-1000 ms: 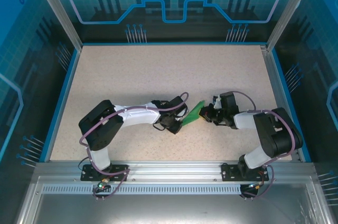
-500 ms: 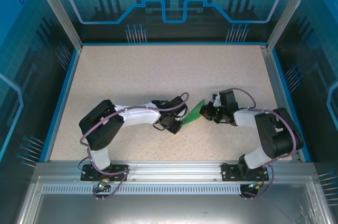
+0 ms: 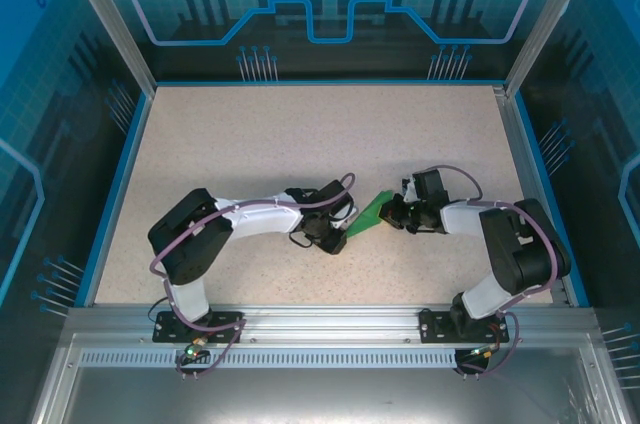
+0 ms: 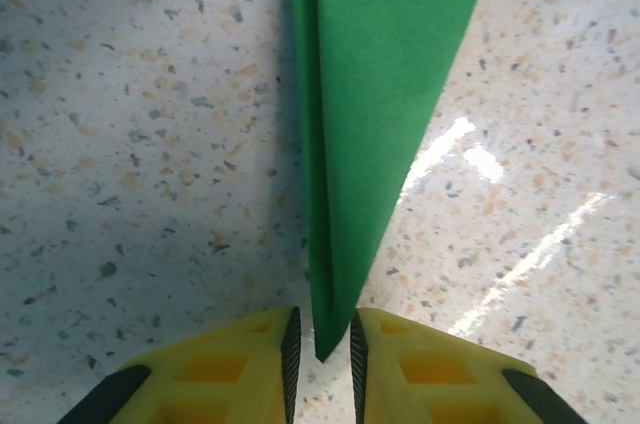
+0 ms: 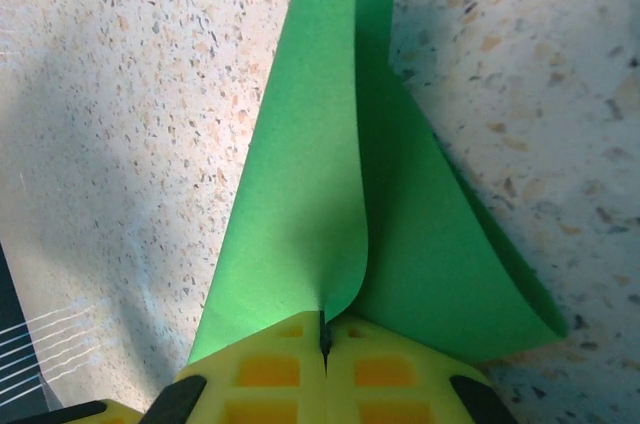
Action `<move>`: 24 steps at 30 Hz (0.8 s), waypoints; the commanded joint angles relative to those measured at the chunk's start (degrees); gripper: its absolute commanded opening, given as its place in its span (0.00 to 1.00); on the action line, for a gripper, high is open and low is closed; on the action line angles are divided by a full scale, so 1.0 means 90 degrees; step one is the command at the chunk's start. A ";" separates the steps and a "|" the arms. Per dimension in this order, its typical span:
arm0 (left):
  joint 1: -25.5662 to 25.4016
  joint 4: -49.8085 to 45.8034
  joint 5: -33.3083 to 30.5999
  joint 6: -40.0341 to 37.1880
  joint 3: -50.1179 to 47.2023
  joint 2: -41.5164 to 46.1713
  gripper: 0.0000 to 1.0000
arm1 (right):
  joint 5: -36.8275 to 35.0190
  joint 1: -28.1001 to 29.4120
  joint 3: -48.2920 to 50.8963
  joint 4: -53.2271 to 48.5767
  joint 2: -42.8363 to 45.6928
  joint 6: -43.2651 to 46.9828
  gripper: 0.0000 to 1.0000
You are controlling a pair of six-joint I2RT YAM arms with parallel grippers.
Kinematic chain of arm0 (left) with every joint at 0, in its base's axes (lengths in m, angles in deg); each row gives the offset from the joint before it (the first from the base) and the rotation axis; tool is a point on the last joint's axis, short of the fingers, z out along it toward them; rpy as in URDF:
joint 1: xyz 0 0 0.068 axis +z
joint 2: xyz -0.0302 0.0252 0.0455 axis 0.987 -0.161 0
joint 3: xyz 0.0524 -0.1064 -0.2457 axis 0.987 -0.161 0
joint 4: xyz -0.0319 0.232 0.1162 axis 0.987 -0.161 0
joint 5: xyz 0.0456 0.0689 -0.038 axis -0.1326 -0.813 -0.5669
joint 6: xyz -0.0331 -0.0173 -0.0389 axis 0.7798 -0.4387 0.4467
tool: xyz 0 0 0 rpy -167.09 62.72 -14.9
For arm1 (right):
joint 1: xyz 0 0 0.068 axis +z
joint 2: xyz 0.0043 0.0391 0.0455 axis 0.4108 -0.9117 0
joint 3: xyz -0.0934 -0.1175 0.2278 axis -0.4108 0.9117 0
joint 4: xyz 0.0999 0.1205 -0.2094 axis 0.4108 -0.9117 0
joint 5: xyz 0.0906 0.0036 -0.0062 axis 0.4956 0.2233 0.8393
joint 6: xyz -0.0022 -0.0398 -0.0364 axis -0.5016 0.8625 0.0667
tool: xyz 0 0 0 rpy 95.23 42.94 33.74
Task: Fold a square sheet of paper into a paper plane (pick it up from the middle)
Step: Fold the wing for the fifth time at the center of the table.
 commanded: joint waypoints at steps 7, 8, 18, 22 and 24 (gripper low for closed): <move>0.0483 -0.0174 0.1150 0.0370 0.0380 0.0587 0.25 | -0.0127 -0.0100 -0.0190 -0.0336 -0.0208 0.0240 0.00; 0.0522 -0.0161 0.1159 0.0379 0.0415 0.0566 0.25 | -0.0112 -0.0105 -0.0203 -0.0327 -0.0250 0.0235 0.00; 0.0553 0.0120 0.1264 0.0365 0.0920 -0.0190 0.24 | -0.0097 -0.0066 -0.0185 -0.0288 -0.0333 0.0223 0.00; 0.0551 0.0116 0.1222 0.0264 0.0982 -0.0440 0.21 | -0.0103 -0.0066 -0.0174 -0.0264 -0.0348 0.0214 0.00; 0.0539 0.0123 0.1239 0.0242 0.0999 -0.0515 0.20 | -0.0093 -0.0066 -0.0155 -0.0240 -0.0374 0.0197 0.00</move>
